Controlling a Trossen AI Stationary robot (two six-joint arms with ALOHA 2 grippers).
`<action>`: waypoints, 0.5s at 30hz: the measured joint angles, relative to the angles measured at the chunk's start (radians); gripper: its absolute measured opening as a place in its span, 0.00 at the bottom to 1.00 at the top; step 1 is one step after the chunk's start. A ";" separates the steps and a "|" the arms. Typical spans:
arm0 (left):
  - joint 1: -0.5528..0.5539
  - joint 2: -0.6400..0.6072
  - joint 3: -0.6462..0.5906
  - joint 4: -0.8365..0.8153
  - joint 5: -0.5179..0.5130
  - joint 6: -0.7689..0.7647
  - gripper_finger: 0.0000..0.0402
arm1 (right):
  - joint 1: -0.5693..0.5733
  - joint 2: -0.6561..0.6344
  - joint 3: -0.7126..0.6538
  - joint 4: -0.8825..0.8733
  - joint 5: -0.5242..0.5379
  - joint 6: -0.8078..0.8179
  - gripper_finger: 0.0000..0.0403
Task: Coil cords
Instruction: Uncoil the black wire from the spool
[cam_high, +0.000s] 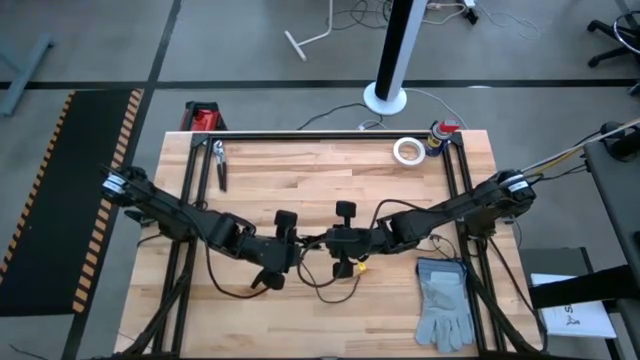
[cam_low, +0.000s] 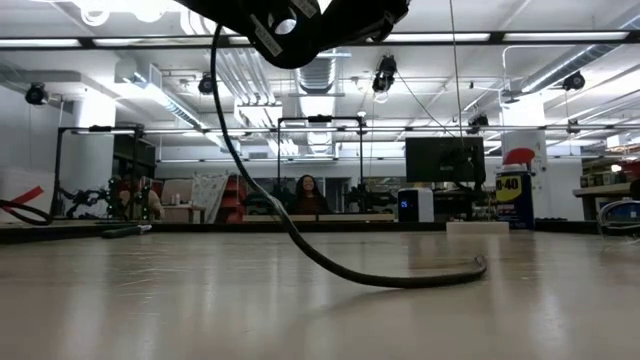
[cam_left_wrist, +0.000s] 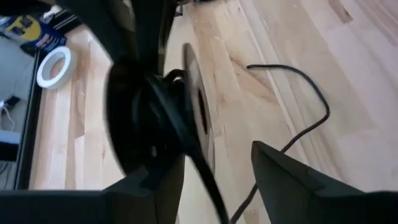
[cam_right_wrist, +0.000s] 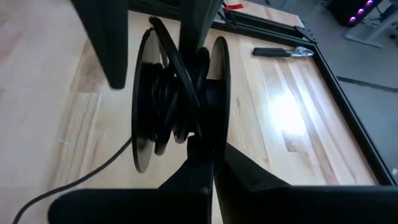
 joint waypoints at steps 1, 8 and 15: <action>0.000 -0.004 0.001 -0.005 -0.010 -0.008 0.44 | 0.000 0.000 0.000 -0.007 0.003 0.000 0.00; 0.001 -0.048 0.011 -0.043 -0.042 -0.029 0.38 | 0.001 0.000 -0.001 -0.029 0.030 0.007 0.00; -0.013 -0.052 0.036 -0.114 -0.041 -0.065 0.30 | 0.002 0.000 -0.002 -0.041 0.057 0.009 0.00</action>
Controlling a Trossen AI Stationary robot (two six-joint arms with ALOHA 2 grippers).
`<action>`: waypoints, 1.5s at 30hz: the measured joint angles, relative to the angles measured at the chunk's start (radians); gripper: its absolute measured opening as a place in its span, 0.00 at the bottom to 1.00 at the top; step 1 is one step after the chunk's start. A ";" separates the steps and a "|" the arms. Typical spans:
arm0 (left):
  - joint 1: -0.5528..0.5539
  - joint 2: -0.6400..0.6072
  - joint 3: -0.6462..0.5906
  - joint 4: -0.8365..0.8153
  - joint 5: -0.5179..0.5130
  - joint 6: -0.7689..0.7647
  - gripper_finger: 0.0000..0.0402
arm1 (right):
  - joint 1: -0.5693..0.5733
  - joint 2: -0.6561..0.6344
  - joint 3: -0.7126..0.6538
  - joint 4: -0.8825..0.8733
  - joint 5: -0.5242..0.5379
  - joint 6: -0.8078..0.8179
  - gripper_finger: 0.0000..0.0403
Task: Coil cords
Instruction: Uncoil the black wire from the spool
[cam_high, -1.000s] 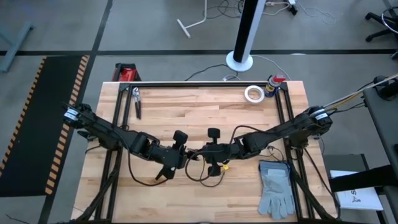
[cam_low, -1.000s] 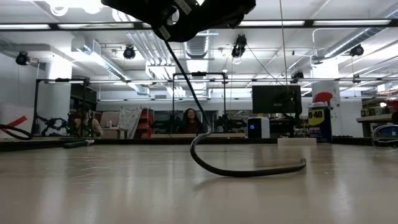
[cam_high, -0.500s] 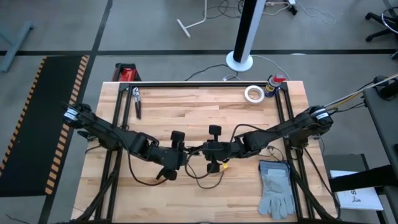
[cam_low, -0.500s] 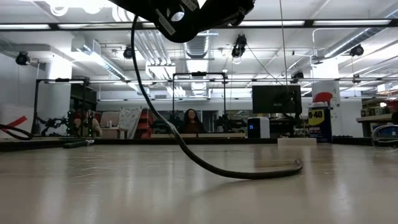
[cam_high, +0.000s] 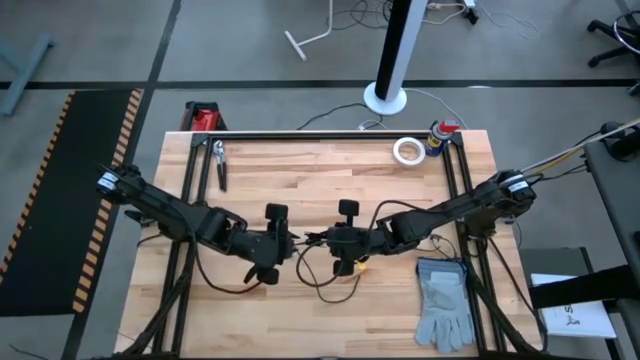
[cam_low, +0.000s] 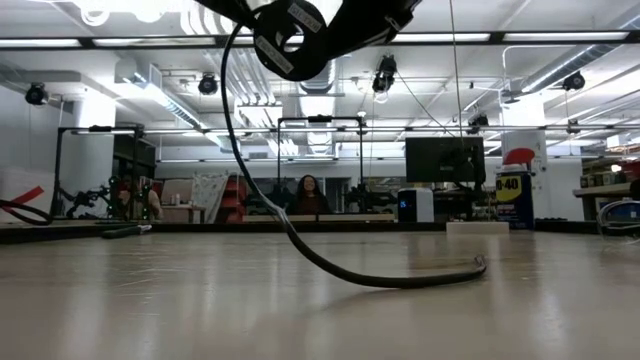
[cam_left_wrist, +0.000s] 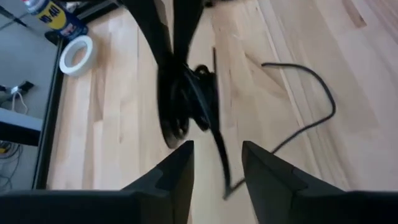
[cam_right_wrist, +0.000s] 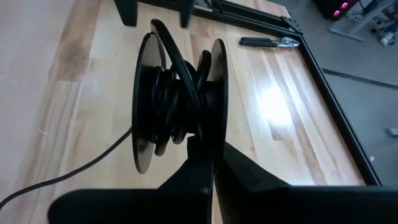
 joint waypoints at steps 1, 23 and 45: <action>-0.002 0.000 0.000 -0.008 0.000 -0.016 0.29 | 0.000 0.000 0.000 -0.004 0.005 0.000 0.00; -0.011 0.069 -0.031 -0.045 -0.016 -0.219 0.25 | 0.011 -0.004 -0.001 -0.011 0.053 -0.002 0.00; -0.004 0.069 -0.035 0.016 -0.090 -0.232 0.19 | 0.018 -0.004 -0.001 -0.003 0.053 -0.009 0.00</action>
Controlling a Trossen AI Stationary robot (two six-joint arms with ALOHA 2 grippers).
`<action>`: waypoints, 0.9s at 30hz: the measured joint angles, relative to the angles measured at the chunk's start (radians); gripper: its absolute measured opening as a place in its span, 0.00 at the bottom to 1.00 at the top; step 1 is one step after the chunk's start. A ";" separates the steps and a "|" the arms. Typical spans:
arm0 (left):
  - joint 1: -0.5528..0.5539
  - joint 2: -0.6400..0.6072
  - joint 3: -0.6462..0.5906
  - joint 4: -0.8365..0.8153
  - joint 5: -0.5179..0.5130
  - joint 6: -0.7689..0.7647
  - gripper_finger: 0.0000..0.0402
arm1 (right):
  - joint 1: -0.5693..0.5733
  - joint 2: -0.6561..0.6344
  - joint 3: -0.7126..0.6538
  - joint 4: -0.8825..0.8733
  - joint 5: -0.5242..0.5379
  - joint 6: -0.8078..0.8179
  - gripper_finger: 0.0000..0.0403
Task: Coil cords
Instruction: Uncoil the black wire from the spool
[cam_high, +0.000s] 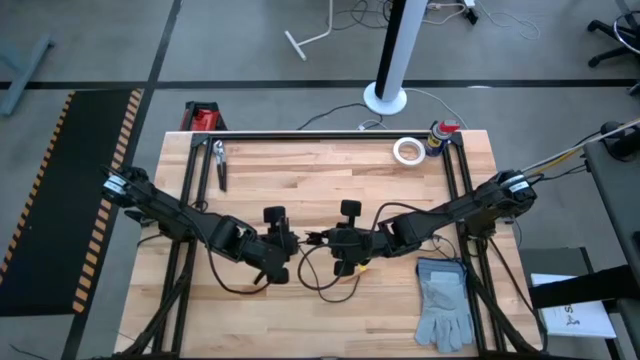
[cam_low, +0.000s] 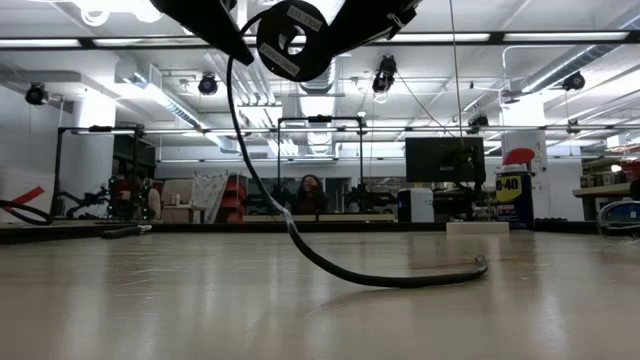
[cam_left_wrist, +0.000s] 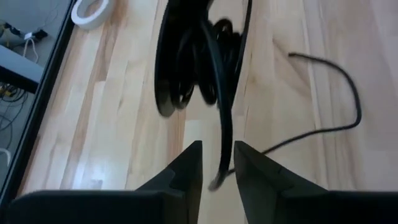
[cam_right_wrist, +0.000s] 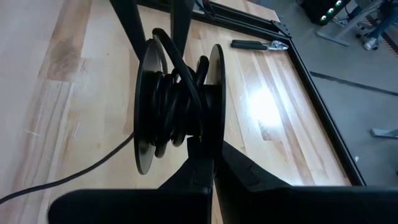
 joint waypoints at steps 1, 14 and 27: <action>0.000 0.004 0.000 0.006 0.000 0.000 0.18 | 0.000 0.000 0.000 -0.001 0.001 0.000 0.00; -0.007 0.013 0.069 -0.004 0.006 0.018 0.01 | 0.000 -0.002 0.000 -0.020 0.050 -0.015 0.00; -0.008 0.012 0.085 -0.097 0.001 0.014 0.01 | 0.000 -0.002 0.000 -0.024 0.041 -0.011 0.00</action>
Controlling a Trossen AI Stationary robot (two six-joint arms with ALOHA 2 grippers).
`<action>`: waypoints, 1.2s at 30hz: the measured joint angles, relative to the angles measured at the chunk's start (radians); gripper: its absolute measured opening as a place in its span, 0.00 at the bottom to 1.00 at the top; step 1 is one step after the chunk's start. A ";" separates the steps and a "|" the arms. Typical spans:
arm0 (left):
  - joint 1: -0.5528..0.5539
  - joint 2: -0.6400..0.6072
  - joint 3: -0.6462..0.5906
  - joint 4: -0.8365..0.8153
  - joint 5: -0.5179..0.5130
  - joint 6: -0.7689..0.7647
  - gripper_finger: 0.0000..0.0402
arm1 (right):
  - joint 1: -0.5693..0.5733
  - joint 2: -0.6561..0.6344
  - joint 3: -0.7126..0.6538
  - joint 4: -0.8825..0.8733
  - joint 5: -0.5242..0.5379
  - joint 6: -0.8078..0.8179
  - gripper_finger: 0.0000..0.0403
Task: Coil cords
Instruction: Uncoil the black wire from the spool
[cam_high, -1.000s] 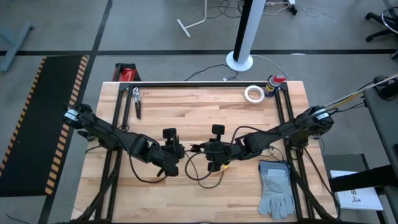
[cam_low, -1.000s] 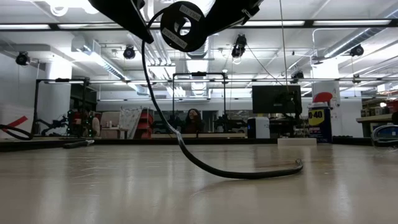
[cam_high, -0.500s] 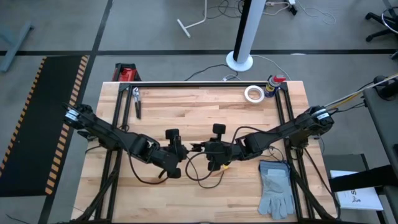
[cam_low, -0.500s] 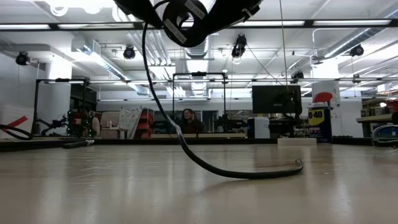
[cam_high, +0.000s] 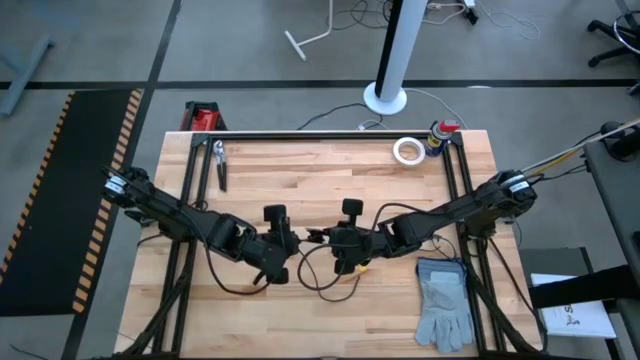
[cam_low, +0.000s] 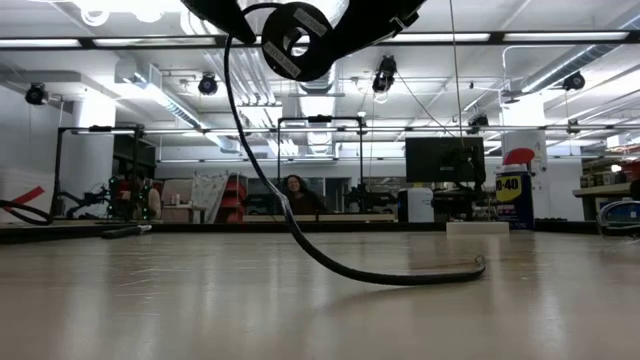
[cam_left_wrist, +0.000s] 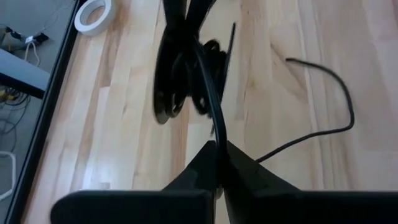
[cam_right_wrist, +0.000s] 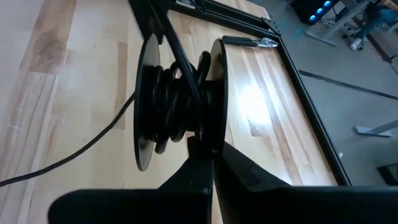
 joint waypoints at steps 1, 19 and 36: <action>0.000 0.000 0.000 -0.008 0.000 0.000 0.01 | 0.000 0.000 0.000 0.000 -0.001 0.000 0.00; -0.002 0.046 0.098 0.003 0.046 0.001 0.00 | -0.007 0.000 0.000 -0.001 0.000 -0.004 0.00; 0.000 0.208 0.264 -0.036 0.046 0.031 0.00 | -0.016 0.002 0.000 0.002 0.008 -0.011 0.00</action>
